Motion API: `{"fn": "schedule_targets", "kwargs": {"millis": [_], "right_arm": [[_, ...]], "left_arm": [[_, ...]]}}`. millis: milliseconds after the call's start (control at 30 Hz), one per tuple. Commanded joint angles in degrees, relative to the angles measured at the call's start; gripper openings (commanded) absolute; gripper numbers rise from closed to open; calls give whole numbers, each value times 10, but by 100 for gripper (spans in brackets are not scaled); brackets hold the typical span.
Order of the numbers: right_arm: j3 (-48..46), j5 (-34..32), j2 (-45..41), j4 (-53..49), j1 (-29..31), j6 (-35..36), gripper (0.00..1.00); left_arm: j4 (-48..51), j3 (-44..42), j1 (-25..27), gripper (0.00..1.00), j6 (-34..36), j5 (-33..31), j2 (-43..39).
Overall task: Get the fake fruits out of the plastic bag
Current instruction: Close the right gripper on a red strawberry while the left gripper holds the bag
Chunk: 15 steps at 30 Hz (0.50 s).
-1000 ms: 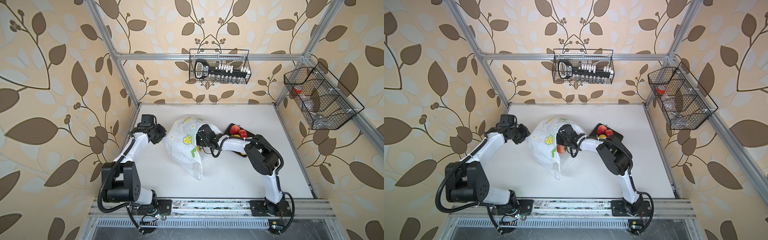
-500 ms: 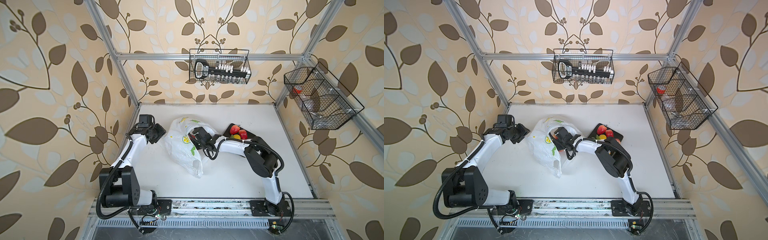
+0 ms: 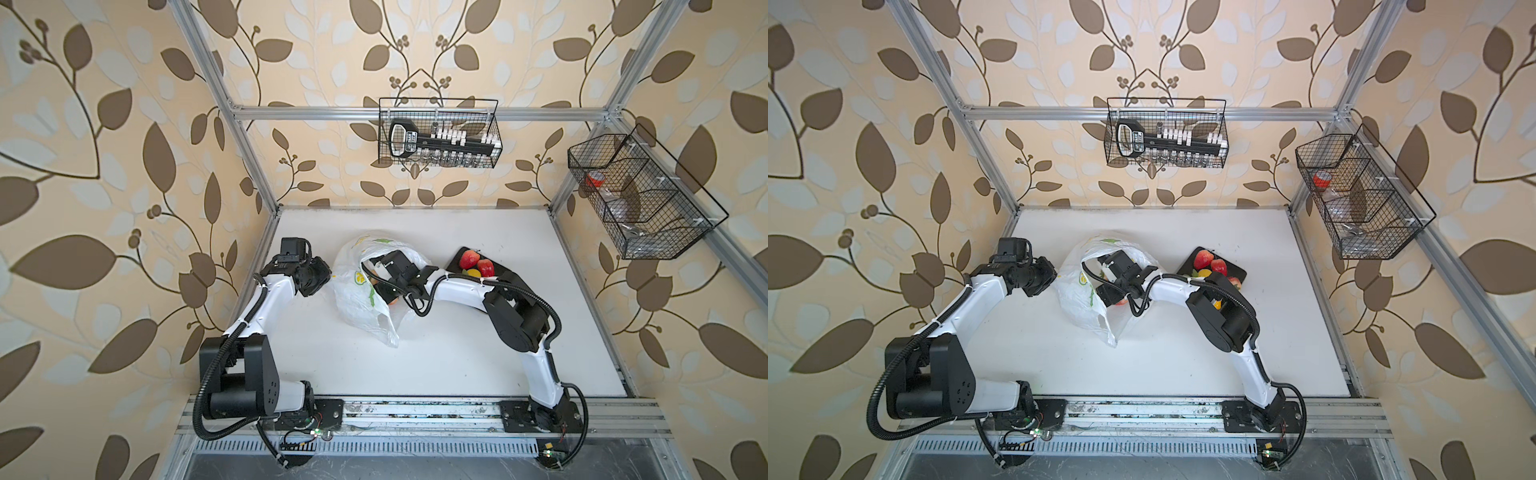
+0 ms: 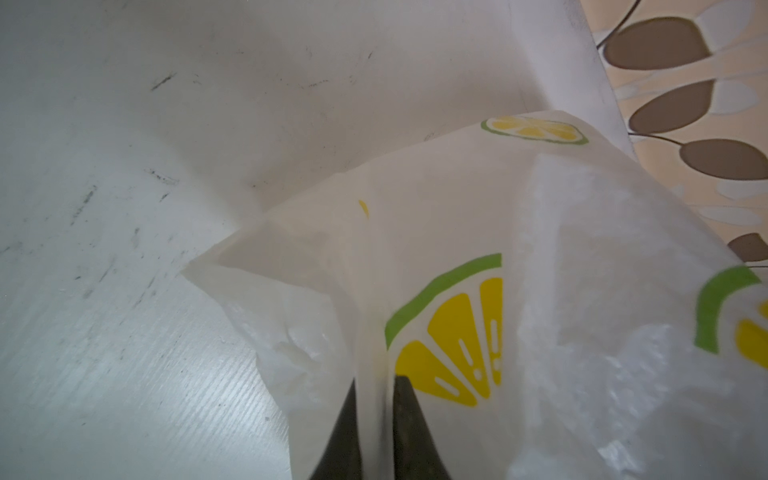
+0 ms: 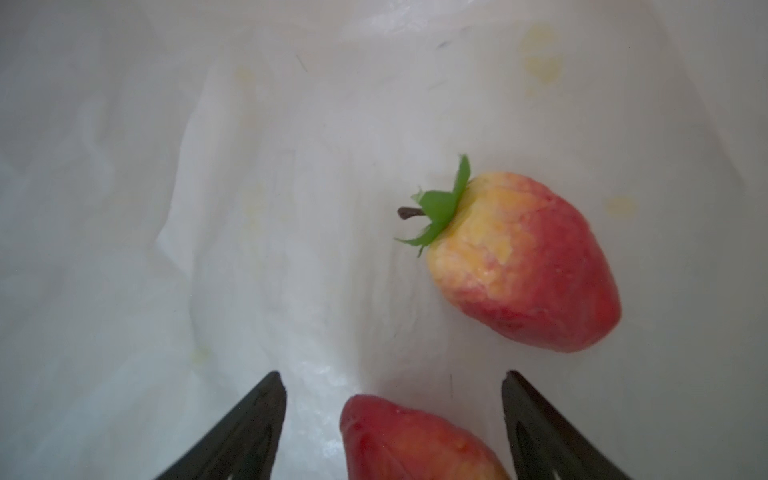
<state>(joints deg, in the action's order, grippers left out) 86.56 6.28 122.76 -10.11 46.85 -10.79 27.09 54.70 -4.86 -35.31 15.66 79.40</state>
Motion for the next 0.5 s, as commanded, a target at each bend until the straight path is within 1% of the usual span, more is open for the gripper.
{"fn": "schedule_targets", "kwargs": {"millis": [0,100,333,467], "right_arm": [[-1,48,-4,-12,0,38,82],[-15,60,-16,-12,1,56,80],[-32,93,-26,-5,6,79,80],[-31,86,-21,0,13,94,79]], "left_arm": [[-14,29,0,5,22,-22,20],[-17,46,0,0,29,-27,49],[-20,81,-1,0,38,-23,86],[-16,94,-1,0,41,-18,98]]}}
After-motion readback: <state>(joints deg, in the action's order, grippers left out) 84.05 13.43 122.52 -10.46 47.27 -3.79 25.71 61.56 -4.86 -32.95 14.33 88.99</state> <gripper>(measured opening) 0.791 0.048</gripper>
